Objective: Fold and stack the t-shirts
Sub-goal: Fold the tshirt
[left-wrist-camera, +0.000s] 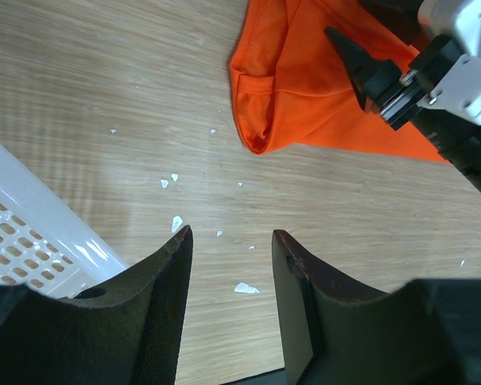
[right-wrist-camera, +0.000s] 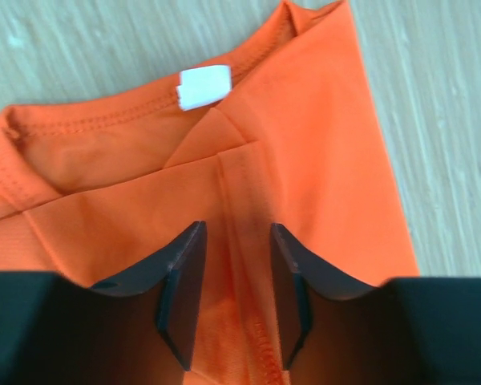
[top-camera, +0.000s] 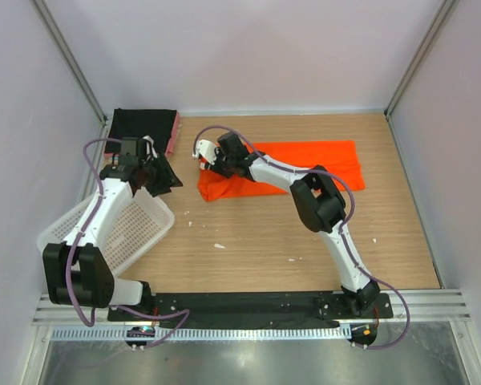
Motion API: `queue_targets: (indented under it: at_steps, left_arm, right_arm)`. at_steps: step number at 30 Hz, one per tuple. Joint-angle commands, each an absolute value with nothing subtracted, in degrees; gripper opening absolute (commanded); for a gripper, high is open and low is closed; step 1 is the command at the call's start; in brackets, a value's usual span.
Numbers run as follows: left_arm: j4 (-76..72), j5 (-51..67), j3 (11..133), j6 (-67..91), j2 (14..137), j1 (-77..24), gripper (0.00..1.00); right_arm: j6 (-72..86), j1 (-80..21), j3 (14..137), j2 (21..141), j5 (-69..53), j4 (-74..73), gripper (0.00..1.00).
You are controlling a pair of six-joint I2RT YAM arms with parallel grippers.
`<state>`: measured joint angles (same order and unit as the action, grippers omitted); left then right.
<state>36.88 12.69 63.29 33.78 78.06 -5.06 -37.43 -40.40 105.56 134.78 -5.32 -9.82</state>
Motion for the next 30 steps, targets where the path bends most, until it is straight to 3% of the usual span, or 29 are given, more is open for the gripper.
queue_targets:
  at_steps: [1, 6, 9, 11, 30]
  left_arm:
    - [35.1, 14.0, 62.5, 32.7, 77.2, -4.7, 0.46]
    - [34.8, 14.4, 62.7, 32.7, 77.5, -4.7, 0.46]
    - [34.8, 14.3, 62.6, 32.6, 77.6, -4.7, 0.46]
    - [34.5, 14.6, 62.5, 32.6, 77.8, -4.7, 0.46]
    - [34.5, 14.7, 62.1, 32.5, 78.0, -4.7, 0.46]
  right_arm:
    - [-38.3, -41.4, 108.0, 135.3, -2.2, -4.9, 0.42]
    - [-38.0, -41.8, 109.4, 136.9, 2.4, -1.9, 0.28]
    - [-37.4, -41.7, 110.8, 137.9, 4.7, -1.1, 0.07]
    - [-36.9, -41.8, 111.1, 138.0, 5.3, -0.6, 0.01]
    - [-27.0, -40.5, 107.3, 135.5, 9.6, 10.5, 0.01]
